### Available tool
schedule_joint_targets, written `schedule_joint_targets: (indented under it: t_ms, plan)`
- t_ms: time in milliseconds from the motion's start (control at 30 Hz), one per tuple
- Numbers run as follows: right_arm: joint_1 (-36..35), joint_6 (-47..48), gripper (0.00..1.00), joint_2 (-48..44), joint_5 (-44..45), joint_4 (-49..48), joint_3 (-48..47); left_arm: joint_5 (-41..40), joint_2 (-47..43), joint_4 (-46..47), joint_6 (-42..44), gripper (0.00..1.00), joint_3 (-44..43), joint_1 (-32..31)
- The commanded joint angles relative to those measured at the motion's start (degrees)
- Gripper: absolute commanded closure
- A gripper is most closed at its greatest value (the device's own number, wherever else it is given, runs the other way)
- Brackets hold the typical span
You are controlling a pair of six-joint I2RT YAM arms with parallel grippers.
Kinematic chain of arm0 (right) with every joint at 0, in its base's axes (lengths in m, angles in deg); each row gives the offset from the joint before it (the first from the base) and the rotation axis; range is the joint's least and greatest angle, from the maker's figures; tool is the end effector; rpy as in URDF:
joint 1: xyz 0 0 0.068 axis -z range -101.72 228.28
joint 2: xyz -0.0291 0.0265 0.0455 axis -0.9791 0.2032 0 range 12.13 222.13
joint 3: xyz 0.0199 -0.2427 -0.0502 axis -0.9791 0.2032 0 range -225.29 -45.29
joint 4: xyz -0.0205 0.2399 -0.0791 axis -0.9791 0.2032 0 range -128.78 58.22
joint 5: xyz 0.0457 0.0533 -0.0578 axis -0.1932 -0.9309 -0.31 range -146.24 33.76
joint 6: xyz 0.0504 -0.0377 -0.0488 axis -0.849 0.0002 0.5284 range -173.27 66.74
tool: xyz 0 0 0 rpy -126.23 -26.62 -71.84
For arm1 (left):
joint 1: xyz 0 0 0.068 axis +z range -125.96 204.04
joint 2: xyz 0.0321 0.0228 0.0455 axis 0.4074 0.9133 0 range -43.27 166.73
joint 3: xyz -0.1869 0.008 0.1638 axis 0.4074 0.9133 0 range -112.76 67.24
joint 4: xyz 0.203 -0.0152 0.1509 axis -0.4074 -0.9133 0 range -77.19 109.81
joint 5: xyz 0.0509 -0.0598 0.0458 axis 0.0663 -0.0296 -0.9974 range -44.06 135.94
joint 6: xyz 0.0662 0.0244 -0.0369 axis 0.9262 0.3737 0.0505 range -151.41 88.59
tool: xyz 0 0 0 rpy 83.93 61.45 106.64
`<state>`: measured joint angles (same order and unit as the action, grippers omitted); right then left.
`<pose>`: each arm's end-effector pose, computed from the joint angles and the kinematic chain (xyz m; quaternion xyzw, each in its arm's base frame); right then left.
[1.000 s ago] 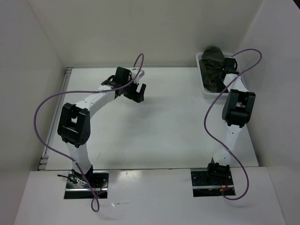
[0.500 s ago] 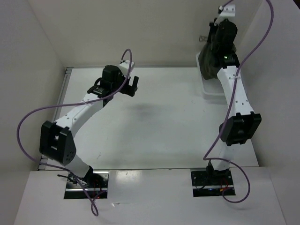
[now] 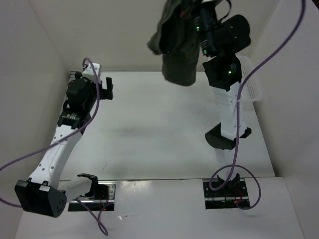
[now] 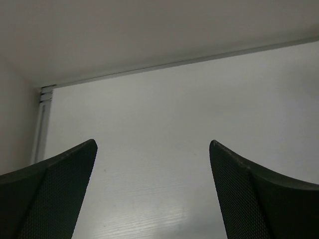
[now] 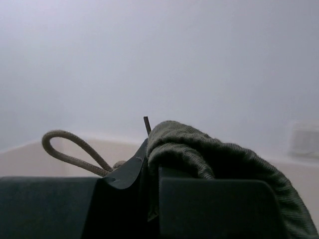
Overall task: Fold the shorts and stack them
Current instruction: Move the shorts to the center of the board
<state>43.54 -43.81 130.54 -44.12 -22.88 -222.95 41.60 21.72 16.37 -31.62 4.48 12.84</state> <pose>0.2593 0.1623 0.6544 -0.0583 0.4013 0.1590 0.9002 0.2945 -0.0531 0.3669 0.0456 0.7397 -0.0388 0.6703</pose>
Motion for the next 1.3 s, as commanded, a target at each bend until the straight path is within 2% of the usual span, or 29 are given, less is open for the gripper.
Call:
schedule_joint_targets:
  t_ms: [0, 100, 233, 267, 333, 500, 600, 633, 667, 700, 733, 833, 933, 1000, 1033, 1100, 1200, 1267]
  plan:
    - [-1.5, -8.7, 0.97, 6.2, -5.8, 12.2, -0.1, -0.1, -4.9, 1.1, 0.2, 0.0, 2.4, 5.0]
    - [-1.5, -14.7, 0.88, 9.7, -7.1, 18.4, -1.5, 1.7, -8.9, -0.1, 0.2, 0.0, 5.0, 9.0]
    - [-0.2, -19.8, 0.14, 13.2, -8.2, 27.9, -2.1, 3.2, -12.6, -0.1, 0.2, 0.0, 8.9, 13.0]
    - [-0.2, -19.8, 0.01, 13.3, -7.0, 31.1, -2.1, 4.3, -12.6, -0.1, 0.2, 0.0, 8.9, 13.8]
    - [-3.0, -19.3, 0.01, 13.9, -2.2, 33.0, -1.6, 6.9, -11.4, -0.7, 0.2, 0.0, 9.7, 15.8]
    - [-8.5, -16.8, 0.01, 6.8, 3.1, 33.1, 8.5, 14.3, -5.4, -2.4, 0.2, 0.0, 9.7, 17.1]
    - [-9.2, -13.6, 0.01, -1.5, -1.6, 31.8, 22.3, 19.5, -2.3, -4.6, 0.2, 0.0, 11.1, 17.1]
    - [-9.2, -11.6, 0.01, -8.3, -4.0, 31.1, 35.2, 20.2, -1.5, -4.6, 0.2, 0.0, 11.7, 17.1]
    - [-9.2, -11.0, 0.01, -11.9, -9.7, 30.6, 42.4, 20.9, -0.1, -5.3, 0.2, 0.0, 12.5, 17.1]
    - [-9.2, -10.9, 0.01, -15.5, -11.6, 30.6, 49.4, 22.3, 0.4, -5.9, 0.2, 0.0, 14.2, 17.1]
    - [-9.2, -10.9, 0.01, -21.5, -13.3, 30.6, 61.9, 23.4, 1.1, -5.9, 0.2, 0.0, 15.0, 17.1]
    - [-6.2, -14.0, 0.01, -26.0, -21.2, 30.1, 75.1, 29.6, 3.6, -6.4, 0.2, 0.0, 16.2, 17.1]
    - [1.2, -22.6, 0.07, -23.3, -32.8, 21.9, 78.2, 30.1, 7.7, -2.7, 0.2, 0.0, 17.5, 16.6]
    - [5.1, -29.5, 0.1, -17.3, -38.5, 16.6, 78.2, 26.8, 12.0, 1.9, 0.2, 0.03, 17.5, 16.0]
    - [6.0, -32.1, 0.12, -15.2, -39.4, 11.0, 78.2, 23.4, 13.3, 4.0, 0.2, 0.04, 16.8, 15.9]
    - [7.3, -38.3, 0.15, -9.4, -37.8, 7.4, 76.5, 22.7, 16.6, 4.1, 0.2, 0.04, 14.4, 15.9]
    - [8.5, -41.8, 0.15, -3.2, -32.0, 5.3, 74.4, 24.2, 20.6, 4.1, 0.2, 0.02, 12.2, 15.9]
    - [9.3, -42.9, 0.15, 0.0, -29.3, 5.9, 72.6, 22.4, 24.3, 5.5, 0.2, 0.01, 11.1, 14.3]
